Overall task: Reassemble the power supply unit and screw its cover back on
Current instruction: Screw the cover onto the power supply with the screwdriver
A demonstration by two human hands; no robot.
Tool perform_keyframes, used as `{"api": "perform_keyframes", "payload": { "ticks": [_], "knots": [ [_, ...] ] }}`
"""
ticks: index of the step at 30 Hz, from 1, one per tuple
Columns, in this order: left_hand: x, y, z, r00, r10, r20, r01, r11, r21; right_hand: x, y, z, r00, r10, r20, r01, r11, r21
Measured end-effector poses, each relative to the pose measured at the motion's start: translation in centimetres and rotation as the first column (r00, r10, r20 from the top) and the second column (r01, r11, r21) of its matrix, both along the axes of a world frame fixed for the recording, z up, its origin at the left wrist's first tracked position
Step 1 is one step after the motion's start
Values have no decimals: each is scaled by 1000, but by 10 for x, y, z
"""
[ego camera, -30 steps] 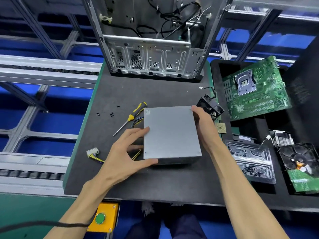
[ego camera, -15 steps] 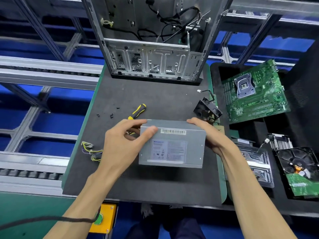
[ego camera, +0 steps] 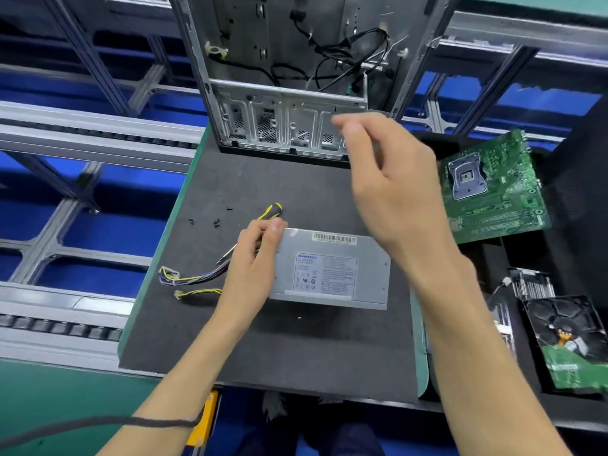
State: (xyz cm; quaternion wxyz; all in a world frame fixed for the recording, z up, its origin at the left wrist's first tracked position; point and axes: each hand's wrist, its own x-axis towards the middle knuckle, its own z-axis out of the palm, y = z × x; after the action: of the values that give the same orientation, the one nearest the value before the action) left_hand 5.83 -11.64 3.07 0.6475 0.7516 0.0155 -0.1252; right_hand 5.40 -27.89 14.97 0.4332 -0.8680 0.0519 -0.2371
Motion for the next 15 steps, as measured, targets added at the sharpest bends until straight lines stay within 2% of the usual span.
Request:
{"api": "perform_keyframes", "payload": {
  "ticks": [2,4,6,8,10,12,15],
  "knots": [
    [-2,-2,-1,996,14,-85,-18,999,-40,6,22,4,997,1,81,2,999,-41],
    [-4,-5,1,978,31,-205,-57,991,-118,16,36,-6,999,-6,42,11,994,-113],
    [-7,-8,2,964,44,-262,-90,982,-165,27,43,-26,986,-5,-166,-40,964,-264],
    [-9,-9,0,958,66,-279,-128,969,-211,33,48,-49,909,-41,-414,-143,904,-403],
    [-9,-11,-2,948,88,-307,-168,955,-245,36,50,-59,864,-72,-498,-169,891,-422],
    [-7,-12,-2,942,98,-320,-178,956,-233,40,50,-53,878,-85,-472,-123,911,-394],
    [-3,-13,-2,939,96,-331,-166,967,-192,45,46,-31,944,-83,-319,-21,951,-310]
  ]
}}
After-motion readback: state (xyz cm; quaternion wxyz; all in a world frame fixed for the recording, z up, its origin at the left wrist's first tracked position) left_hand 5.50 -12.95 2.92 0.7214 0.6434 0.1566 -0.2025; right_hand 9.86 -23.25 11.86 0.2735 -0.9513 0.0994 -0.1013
